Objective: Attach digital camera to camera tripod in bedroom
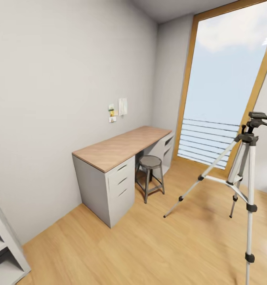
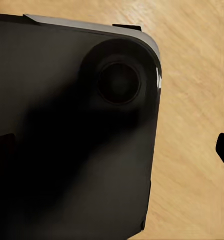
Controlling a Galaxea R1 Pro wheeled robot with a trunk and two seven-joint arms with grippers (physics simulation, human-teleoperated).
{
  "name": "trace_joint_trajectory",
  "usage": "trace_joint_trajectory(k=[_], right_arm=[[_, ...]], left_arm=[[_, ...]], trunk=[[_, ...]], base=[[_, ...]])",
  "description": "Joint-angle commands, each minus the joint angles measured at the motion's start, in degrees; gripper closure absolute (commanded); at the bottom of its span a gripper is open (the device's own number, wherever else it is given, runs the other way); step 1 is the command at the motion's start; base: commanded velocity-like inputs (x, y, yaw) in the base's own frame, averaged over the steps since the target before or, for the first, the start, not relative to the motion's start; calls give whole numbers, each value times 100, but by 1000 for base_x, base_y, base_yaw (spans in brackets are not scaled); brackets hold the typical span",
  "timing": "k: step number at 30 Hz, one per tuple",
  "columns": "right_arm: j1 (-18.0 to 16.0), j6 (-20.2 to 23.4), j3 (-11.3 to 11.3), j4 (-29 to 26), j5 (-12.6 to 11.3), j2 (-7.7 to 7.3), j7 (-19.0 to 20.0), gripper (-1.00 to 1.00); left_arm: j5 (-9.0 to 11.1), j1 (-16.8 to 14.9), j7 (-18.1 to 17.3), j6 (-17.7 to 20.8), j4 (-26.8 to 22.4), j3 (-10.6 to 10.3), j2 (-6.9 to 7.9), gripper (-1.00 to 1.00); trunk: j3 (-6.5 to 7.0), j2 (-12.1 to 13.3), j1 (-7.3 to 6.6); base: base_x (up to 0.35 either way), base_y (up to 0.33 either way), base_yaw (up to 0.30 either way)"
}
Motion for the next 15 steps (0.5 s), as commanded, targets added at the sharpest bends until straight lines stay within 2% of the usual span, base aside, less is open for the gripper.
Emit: trace_joint_trajectory(k=[1, 15], right_arm=[[-1, -11, -8, -4, 37, 1, 0, -100], [0, -11, -11, -4, 43, 26, 5, -100]], left_arm=[[32, 1, 0, -13, -4, -4, -1, -100], [32, 1, 0, -20, -4, -4, 0, -100]], trunk=[[-4, -2, 3], [-4, -2, 3]], base=[[288, -161, 0], [286, -163, 0]])
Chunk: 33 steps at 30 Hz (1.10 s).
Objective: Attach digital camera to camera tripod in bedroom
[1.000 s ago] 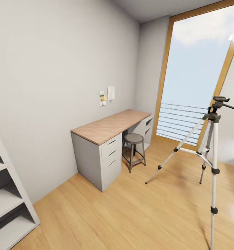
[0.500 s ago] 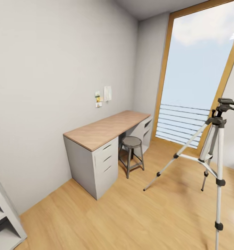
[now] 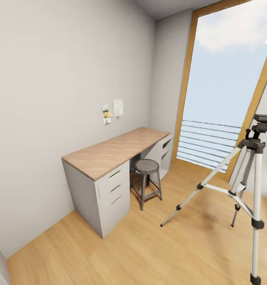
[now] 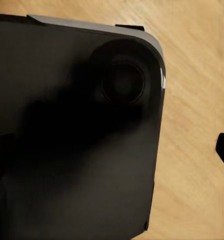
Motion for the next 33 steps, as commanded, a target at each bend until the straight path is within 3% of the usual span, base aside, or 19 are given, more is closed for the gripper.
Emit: trace_joint_trajectory(k=[1, 18, 33], right_arm=[[-1, -9, 1, -4, 39, -8, -1, -100], [0, -3, 13, -4, 41, -24, -1, -100], [-3, 4, 13, -4, 42, -26, -1, -100]], left_arm=[[36, 2, 0, -14, -4, -5, 2, -100], [58, 1, 0, -17, -6, 7, 7, -100], [74, 1, 0, -23, -13, 31, 7, -100]], trunk=[[-4, -2, 3], [-4, -2, 3], [-4, -2, 3]], base=[[285, -163, 65], [263, -156, 189], [34, -22, 266]])
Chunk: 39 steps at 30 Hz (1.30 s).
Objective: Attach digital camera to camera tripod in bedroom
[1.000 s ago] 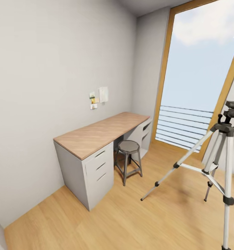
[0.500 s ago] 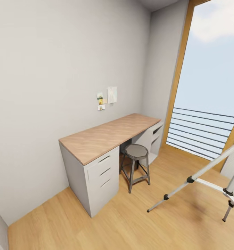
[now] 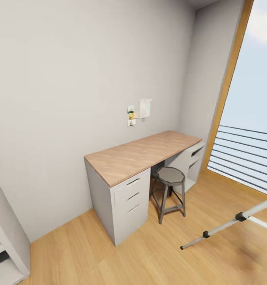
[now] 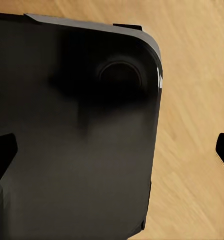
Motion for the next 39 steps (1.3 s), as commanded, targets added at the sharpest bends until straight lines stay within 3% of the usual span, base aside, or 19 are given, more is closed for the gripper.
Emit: trace_joint_trajectory(k=[1, 16, 24, 39], right_arm=[[1, -12, -2, -2, 41, -1, -1, -100], [4, -10, -2, -2, 45, -9, -1, -100], [2, -12, 3, -2, 45, -7, -1, -100], [6, -3, 17, -2, 20, 8, -1, -100]], left_arm=[[31, 1, 0, -10, -5, 4, -1, -100], [24, 1, 1, -11, -75, -28, 19, -100], [-2, 2, 0, -11, -48, -51, 167, -100], [-8, 1, 0, -11, -73, -54, 161, -100]], trunk=[[-4, -2, 0], [-4, -2, 0], [-4, -2, 0], [-4, -2, 0]], base=[[3, -2, 268], [1, 0, 268], [0, 0, 268], [0, 0, 269]])
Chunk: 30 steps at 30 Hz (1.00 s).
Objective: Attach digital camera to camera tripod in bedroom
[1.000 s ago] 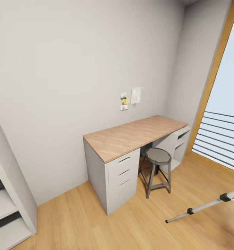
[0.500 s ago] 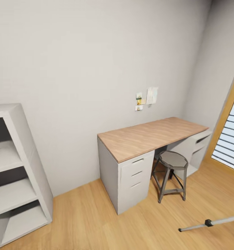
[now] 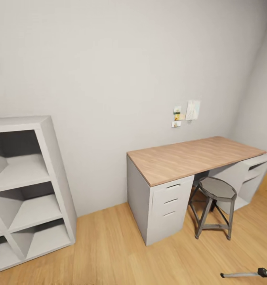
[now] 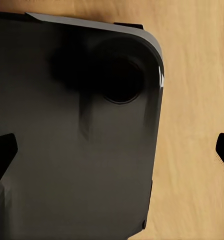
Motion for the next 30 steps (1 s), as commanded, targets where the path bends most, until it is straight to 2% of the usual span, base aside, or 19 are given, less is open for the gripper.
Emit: trace_joint_trajectory(k=[1, 30], right_arm=[[1, -11, 2, -3, 36, -1, -1, -100], [0, 6, 7, 21, 30, 10, -10, -100]], left_arm=[[27, 1, 0, -8, -4, -6, 3, -100], [23, 1, 1, -8, 1, 0, 18, -100]], trunk=[[-4, -2, 0], [-4, -2, 0]], base=[[0, 0, 269], [0, 0, 269]])
